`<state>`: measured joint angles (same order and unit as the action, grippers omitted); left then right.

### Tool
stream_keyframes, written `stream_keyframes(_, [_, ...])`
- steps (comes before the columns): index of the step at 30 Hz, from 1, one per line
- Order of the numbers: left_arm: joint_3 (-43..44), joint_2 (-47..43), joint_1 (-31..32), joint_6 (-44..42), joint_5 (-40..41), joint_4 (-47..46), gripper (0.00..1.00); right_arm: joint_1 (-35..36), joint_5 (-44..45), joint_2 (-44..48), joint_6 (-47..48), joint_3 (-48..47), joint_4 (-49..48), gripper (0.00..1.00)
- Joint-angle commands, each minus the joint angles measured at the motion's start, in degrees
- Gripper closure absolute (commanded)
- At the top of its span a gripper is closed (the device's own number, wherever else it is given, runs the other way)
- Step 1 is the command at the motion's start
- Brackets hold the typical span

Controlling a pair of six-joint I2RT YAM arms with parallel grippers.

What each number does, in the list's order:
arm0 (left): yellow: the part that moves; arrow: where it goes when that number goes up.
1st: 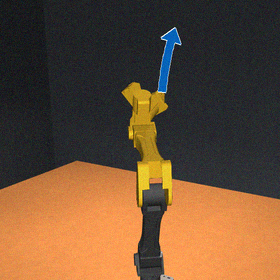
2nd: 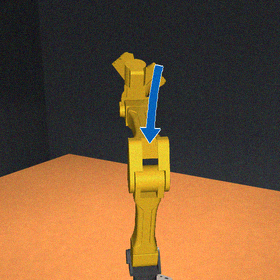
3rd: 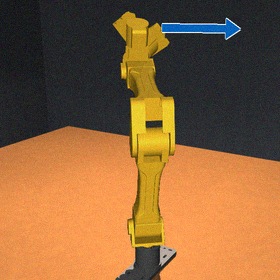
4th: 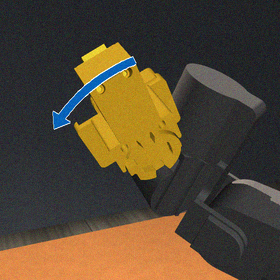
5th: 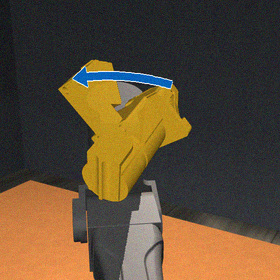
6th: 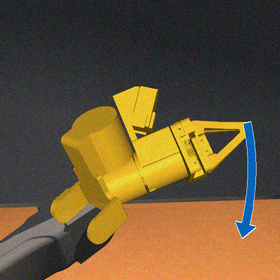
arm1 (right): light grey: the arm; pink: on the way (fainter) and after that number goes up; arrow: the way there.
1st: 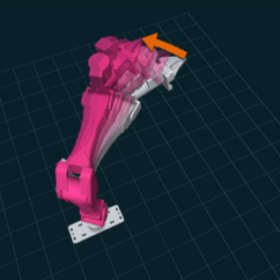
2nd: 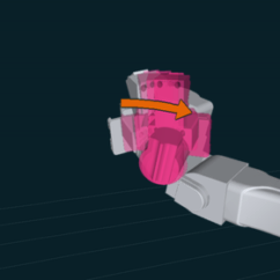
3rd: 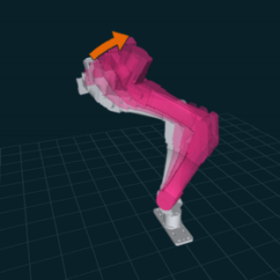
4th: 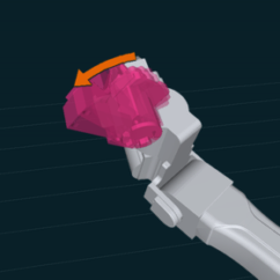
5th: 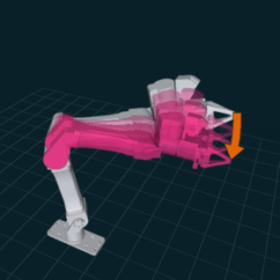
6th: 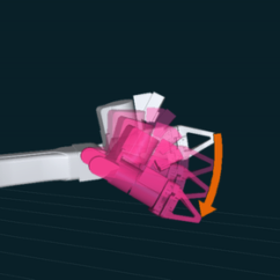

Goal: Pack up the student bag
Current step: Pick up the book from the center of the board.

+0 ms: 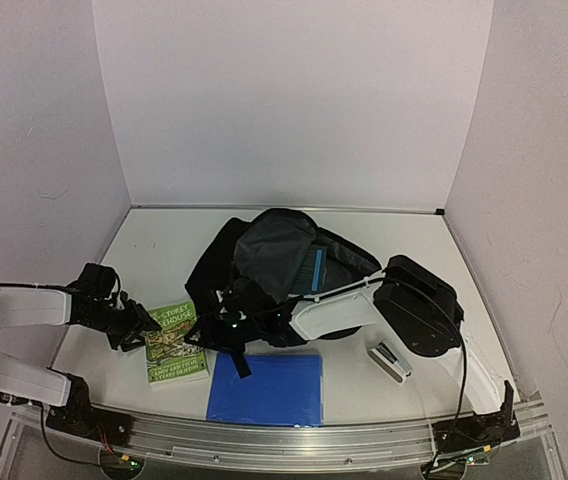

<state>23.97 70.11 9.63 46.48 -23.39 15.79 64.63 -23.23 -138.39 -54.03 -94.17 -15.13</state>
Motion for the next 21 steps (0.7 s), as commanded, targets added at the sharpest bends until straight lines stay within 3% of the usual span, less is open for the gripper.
stream_keyframes(1, [-0.44,1.35,0.44,0.99,-1.94,-2.22,0.48,0.74,-3.17,-4.39,-2.43,-4.21,-0.83,0.42])
stream_keyframes(14, [-1.46,-1.95,0.43,2.95,-1.11,-1.33,0.51,0.86,-1.54,-6.84,-6.88,-9.07,-4.49,0.65])
stream_keyframes(21, [-2.33,-5.81,0.43,4.24,0.37,0.09,0.51,0.86,-3.07,-6.13,-9.4,-9.0,-10.6,0.83])
